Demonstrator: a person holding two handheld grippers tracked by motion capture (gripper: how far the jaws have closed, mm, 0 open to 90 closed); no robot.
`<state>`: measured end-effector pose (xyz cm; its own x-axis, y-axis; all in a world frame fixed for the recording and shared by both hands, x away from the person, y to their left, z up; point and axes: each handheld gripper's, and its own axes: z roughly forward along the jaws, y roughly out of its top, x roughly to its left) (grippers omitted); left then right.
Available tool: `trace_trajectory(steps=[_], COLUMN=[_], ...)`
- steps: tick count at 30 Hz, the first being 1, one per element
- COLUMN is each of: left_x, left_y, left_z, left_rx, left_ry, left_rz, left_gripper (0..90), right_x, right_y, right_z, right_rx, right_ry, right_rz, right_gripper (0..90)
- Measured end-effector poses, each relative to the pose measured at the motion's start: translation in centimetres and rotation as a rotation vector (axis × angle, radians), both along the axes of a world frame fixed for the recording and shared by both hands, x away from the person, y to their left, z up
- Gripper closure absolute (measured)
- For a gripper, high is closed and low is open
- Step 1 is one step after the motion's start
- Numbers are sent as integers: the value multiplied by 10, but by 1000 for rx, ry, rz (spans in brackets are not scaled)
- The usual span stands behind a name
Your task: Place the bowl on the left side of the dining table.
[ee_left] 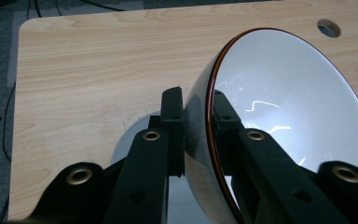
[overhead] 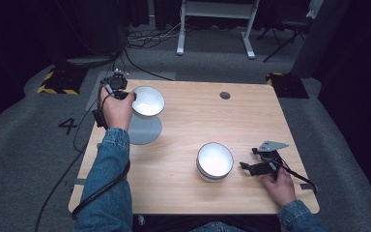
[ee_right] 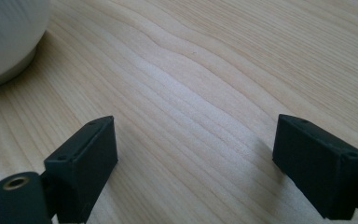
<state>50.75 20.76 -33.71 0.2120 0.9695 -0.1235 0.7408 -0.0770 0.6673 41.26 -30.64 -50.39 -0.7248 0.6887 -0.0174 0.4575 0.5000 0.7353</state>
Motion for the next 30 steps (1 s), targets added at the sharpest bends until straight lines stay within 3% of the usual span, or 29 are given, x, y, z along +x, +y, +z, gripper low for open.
trace_trajectory(steps=[4,13,18,21,30], left_x=[9,18,23,26,31], left_y=[0,3,1,-2,-1], left_z=[-8,-21,-30,-38,-56], left_rx=[-24,-12,20,64,32], left_ry=[10,34,55,73,117], left_rz=[8,46,60,65,83], left_gripper=[794,793,793,793,792], right_x=[0,0,0,0,0], right_y=[0,0,0,0,0], right_z=[0,0,0,0,0], right_rx=[1,0,0,0,0], right_ry=[0,0,1,1,0], right_rz=[0,0,-1,-1,0], right_gripper=[137,138,138,138,137])
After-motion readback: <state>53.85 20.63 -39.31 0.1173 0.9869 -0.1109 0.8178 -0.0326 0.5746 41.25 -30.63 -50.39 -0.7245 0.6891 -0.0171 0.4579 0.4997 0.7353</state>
